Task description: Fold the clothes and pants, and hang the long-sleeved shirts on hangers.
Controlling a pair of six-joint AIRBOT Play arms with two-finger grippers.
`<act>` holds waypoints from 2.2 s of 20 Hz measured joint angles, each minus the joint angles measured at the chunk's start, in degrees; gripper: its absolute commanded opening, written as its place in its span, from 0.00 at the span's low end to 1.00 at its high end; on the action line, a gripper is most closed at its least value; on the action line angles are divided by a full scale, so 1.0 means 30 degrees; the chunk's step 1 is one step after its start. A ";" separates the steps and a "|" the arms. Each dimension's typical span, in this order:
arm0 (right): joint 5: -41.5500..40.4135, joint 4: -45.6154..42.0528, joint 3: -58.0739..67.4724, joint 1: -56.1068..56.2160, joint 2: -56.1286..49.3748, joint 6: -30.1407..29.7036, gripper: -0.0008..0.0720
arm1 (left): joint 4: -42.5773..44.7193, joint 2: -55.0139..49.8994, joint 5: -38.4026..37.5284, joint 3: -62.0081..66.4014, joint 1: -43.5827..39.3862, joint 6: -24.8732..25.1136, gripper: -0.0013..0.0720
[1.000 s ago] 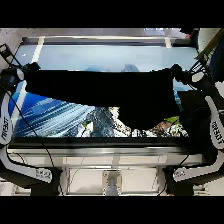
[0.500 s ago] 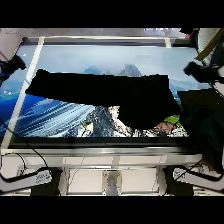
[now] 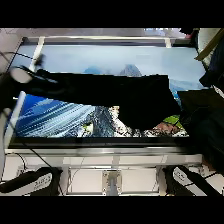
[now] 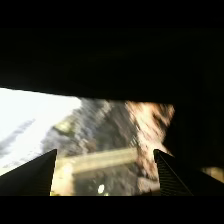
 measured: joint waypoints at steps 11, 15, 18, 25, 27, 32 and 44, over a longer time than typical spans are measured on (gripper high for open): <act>0.0262 -0.0044 -0.0641 -0.0029 -0.0168 -0.1610 0.72 | -0.4233 -0.6258 0.4153 -0.0678 -0.9369 0.8320 0.98; 0.0058 -0.0036 -0.1610 -0.0029 -0.0204 -0.1836 0.72 | -0.5872 -0.7839 0.4430 0.0058 -0.9879 0.9355 0.88; -0.0029 -0.0022 -0.2375 -0.0029 -0.0204 -0.1902 0.72 | -0.6390 -0.8415 0.4605 0.0313 -0.9989 0.9624 0.84; 0.0051 -0.0022 -0.3177 -0.0029 -0.0204 -0.1953 0.72 | -0.5202 -0.8393 0.2484 0.0510 -0.8036 0.6149 0.85; -0.0022 0.0000 -0.3220 -0.0029 -0.0204 -0.1953 0.72 | -0.5319 -0.8386 0.2273 0.0510 -0.7249 0.4605 0.84; -0.0073 0.0350 -0.3249 -0.0029 -0.0204 -0.1938 0.72 | -0.8327 -0.9296 0.2943 0.0517 -0.7198 0.2994 0.77; -0.0306 0.0328 -0.3257 -0.0029 -0.0204 -0.1880 0.72 | -0.9872 -1.0550 0.4022 0.0539 -0.7766 0.2433 0.27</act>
